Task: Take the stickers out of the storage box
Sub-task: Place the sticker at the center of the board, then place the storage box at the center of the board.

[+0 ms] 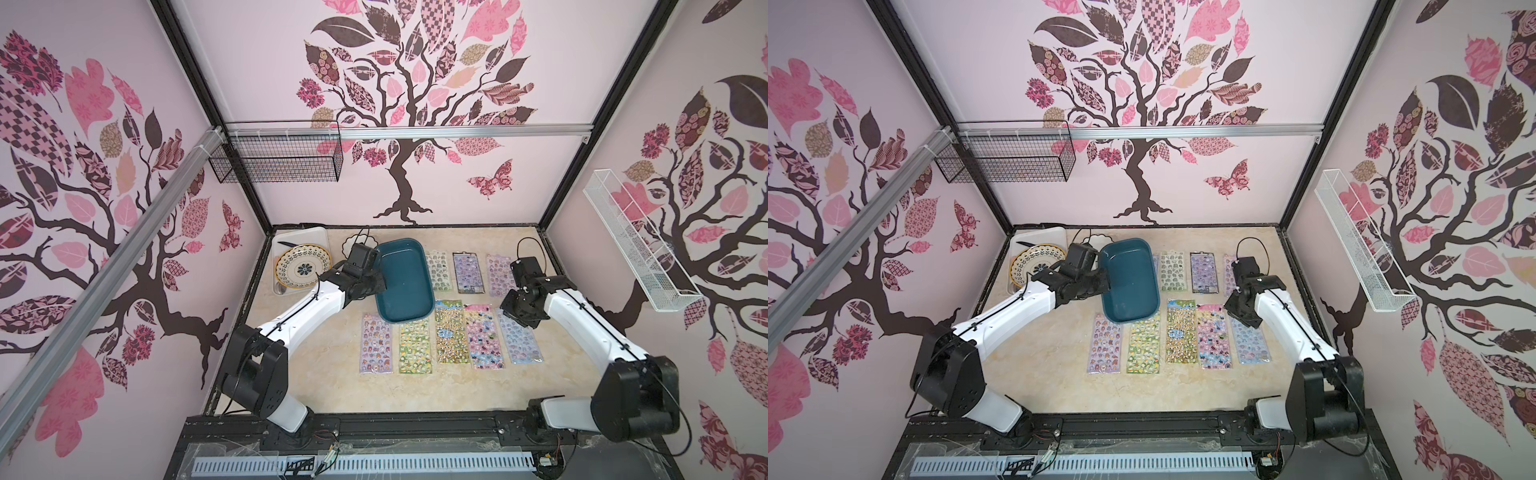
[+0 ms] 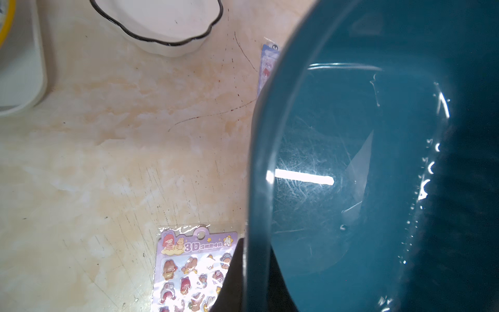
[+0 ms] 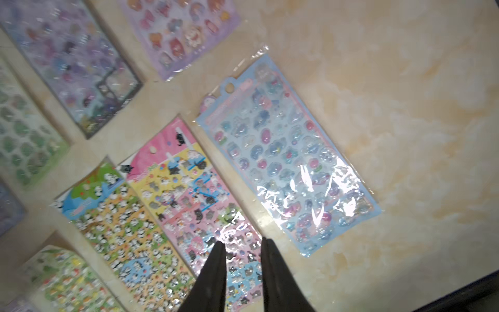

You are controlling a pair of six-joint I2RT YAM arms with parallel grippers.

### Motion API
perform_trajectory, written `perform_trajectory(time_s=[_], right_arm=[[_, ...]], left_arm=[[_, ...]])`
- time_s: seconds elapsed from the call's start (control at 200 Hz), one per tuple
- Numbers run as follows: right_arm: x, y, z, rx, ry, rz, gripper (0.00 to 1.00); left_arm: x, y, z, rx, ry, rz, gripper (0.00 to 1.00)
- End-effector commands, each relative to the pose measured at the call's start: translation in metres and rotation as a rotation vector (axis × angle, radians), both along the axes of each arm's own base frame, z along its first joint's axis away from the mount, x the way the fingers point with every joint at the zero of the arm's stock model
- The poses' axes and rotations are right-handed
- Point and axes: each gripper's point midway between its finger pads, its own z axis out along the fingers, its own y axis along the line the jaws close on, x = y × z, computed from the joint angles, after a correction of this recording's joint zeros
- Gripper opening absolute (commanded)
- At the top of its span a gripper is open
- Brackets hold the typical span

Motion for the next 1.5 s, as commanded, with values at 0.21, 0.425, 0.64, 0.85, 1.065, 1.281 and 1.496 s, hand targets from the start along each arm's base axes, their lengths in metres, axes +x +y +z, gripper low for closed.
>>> perform_trajectory(time_s=[0.21, 0.425, 0.64, 0.85, 1.065, 1.281, 1.496], right_arm=[[0.030, 0.131, 0.043, -0.024, -0.442, 0.385, 0.31], [0.014, 0.183, 0.004, -0.243, -0.513, 0.598, 0.32], [0.020, 0.177, 0.002, -0.288, -0.468, 0.523, 0.33], [0.024, 0.170, 0.002, -0.335, -0.446, 0.478, 0.33], [0.023, 0.162, 0.006, -0.329, -0.455, 0.450, 0.33], [0.025, 0.149, 0.004, -0.301, -0.443, 0.407, 0.33], [0.027, 0.143, 0.003, -0.297, -0.438, 0.389, 0.33]], left_arm=[[0.021, 0.057, 0.025, -0.051, -0.057, 0.166, 0.00], [0.017, 0.115, 0.019, -0.063, -0.020, 0.363, 0.00], [-0.009, 0.167, -0.016, -0.062, 0.164, 0.600, 0.00], [-0.070, 0.212, -0.048, -0.030, 0.247, 0.795, 0.00], [-0.109, 0.224, -0.070, 0.041, 0.326, 0.837, 0.00], [-0.133, 0.248, -0.100, 0.025, 0.437, 0.938, 0.00], [-0.144, 0.250, -0.117, 0.022, 0.490, 0.937, 0.00]])
